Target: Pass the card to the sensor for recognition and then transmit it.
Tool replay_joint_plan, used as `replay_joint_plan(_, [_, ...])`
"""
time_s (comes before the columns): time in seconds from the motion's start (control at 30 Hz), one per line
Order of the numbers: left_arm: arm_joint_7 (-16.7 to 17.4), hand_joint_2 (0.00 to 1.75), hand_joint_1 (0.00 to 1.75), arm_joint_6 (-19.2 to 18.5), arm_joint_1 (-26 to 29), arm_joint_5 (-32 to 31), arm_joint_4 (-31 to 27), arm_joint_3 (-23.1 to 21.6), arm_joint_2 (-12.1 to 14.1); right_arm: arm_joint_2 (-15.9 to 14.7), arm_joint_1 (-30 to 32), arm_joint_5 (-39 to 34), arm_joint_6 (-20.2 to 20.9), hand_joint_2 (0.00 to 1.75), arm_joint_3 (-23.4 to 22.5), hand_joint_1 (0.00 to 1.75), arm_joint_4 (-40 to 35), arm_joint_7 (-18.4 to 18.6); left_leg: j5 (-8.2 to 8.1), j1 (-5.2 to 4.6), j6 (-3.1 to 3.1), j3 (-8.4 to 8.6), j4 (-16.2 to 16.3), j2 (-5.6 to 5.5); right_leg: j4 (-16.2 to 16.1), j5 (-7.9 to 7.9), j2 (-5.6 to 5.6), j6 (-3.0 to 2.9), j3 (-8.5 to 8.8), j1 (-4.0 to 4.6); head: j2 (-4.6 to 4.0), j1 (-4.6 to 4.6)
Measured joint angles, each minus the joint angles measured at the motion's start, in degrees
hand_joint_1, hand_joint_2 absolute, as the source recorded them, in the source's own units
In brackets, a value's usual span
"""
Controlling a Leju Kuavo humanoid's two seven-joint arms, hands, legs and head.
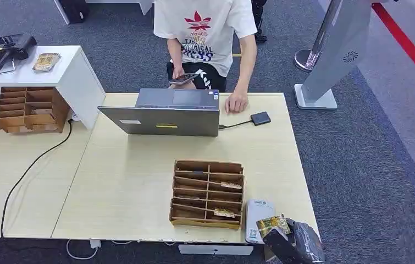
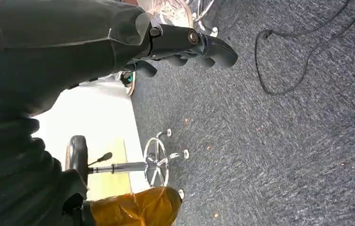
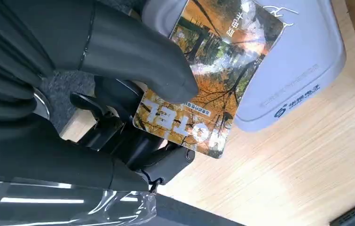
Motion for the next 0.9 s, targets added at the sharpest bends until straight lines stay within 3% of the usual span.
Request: replay_joint_plan(0.9, [0.0,1.75,0.0,-0.02,0.0,-0.72,0.0,0.0,0.0,-0.39,0.03,-0.11,-0.42,1.75,0.42,1.75,-0.17,0.41,0.0,0.0,0.0,-0.01,0.0,0.0,0.0,0.0,0.0,0.0,0.0,0.0,0.0,0.0])
